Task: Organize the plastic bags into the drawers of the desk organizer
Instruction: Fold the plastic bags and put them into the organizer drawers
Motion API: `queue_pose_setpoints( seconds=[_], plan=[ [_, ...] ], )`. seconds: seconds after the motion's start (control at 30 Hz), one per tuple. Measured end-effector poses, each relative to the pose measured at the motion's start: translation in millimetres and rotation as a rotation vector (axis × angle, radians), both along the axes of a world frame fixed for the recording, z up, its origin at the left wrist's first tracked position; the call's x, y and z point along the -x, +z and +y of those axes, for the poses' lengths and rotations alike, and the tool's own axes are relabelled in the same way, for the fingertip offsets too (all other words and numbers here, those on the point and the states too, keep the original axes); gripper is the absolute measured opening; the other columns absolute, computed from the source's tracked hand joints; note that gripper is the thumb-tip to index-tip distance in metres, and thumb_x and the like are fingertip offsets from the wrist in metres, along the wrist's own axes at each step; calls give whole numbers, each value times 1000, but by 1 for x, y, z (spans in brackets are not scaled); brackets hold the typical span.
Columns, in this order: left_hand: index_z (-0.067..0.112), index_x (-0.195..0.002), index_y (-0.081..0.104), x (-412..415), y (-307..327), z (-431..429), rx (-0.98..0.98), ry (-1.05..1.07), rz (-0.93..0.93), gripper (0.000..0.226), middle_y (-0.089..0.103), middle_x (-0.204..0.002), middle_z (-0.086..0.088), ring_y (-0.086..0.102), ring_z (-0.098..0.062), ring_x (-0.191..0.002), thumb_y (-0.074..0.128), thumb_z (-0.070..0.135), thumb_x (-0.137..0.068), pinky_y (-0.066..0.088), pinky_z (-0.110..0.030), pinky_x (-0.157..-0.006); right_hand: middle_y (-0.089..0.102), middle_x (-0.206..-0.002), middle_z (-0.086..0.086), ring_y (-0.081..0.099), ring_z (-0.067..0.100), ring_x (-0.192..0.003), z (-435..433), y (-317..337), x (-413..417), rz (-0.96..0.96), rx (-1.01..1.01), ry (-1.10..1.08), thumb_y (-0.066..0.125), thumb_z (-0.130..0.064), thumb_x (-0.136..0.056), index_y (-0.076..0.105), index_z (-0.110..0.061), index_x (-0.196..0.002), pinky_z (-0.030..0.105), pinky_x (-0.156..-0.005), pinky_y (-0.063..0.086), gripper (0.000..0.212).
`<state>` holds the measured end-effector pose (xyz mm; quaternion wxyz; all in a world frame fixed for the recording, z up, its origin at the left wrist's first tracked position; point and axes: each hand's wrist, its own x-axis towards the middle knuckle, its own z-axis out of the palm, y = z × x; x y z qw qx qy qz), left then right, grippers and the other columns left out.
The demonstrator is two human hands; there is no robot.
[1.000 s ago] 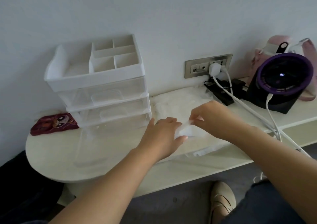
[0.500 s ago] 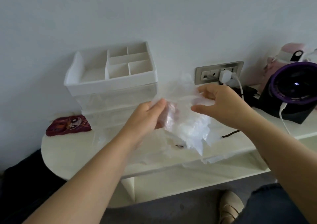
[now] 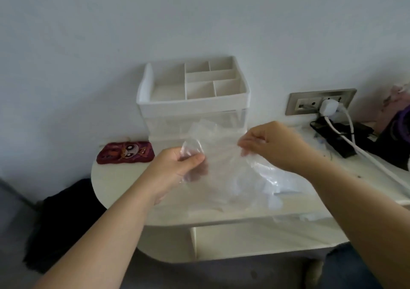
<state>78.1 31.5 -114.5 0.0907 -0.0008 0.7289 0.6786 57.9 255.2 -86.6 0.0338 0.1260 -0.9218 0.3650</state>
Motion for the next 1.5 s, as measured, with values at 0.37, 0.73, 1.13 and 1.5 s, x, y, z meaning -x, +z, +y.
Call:
queue_pose_setpoints(
  seconds=[0.37,0.73,1.13,1.5],
  plan=[
    [20,-89,67,10,-14,-23,123,51,42,16,74,-87,8,62,4,-63,58,32,-91,56,-20,-65,62,-108,-15,55,4,-104,-5,-17,12,-2,144,-43,41,-13,-99,64,-30,-119,13,-86,36,35],
    [17,-80,64,24,-31,-21,197,307,-64,27,70,-86,-2,68,-13,-73,45,21,-100,57,-29,-70,65,-60,-4,58,8,-52,16,22,6,-232,539,22,43,-13,-91,74,-25,-70,16,-49,47,40],
    [10,-91,57,22,-36,-25,756,186,96,14,66,-87,-4,67,-9,-63,44,10,-97,54,-32,-63,56,-129,-4,50,18,-122,-61,-53,10,-112,-639,237,46,-49,-94,38,-30,-141,33,-98,41,52],
    [19,-104,59,15,-25,-16,1213,72,445,16,52,-112,1,54,-16,-93,56,11,-91,44,-28,-72,61,-105,-6,57,14,-100,-67,-54,21,-223,-542,267,58,-49,-86,62,-22,-110,27,-84,46,36]
  ],
)
